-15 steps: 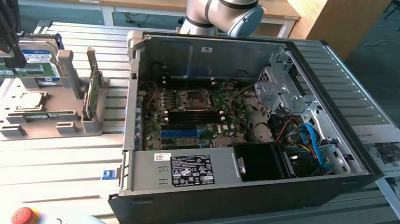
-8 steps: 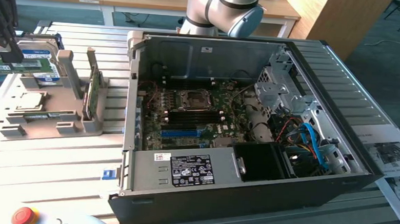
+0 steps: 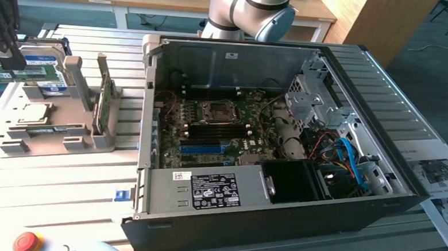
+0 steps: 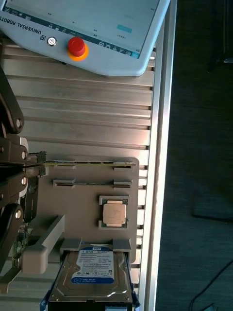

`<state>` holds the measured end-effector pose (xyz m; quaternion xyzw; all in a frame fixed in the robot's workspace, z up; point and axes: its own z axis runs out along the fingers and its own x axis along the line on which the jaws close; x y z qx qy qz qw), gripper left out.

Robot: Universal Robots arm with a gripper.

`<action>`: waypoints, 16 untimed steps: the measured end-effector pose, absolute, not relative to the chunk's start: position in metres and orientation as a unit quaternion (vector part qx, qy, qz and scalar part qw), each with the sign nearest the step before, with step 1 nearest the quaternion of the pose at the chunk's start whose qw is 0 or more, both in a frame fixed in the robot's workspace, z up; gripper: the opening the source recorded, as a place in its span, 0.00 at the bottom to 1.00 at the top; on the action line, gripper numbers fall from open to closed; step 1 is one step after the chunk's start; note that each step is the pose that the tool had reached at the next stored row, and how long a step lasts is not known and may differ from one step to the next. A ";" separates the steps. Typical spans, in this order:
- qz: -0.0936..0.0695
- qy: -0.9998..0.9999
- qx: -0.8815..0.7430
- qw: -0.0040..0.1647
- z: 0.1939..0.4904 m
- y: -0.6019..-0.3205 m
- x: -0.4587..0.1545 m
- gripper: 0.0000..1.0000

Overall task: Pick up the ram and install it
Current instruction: 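Pick up the ram and move it above insertion slot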

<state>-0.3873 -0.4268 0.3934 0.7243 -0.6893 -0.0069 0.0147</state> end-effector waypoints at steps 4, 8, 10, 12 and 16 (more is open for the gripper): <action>-0.007 -0.689 0.724 0.015 0.393 -0.427 -0.387 0.12; -0.007 -0.689 0.724 0.015 0.393 -0.428 -0.381 0.12; -0.007 -0.689 0.724 0.015 0.393 -0.428 -0.378 0.12; -0.008 -0.689 0.724 0.015 0.393 -0.429 -0.373 0.12; -0.009 -0.689 0.724 0.017 0.393 -0.432 -0.363 0.12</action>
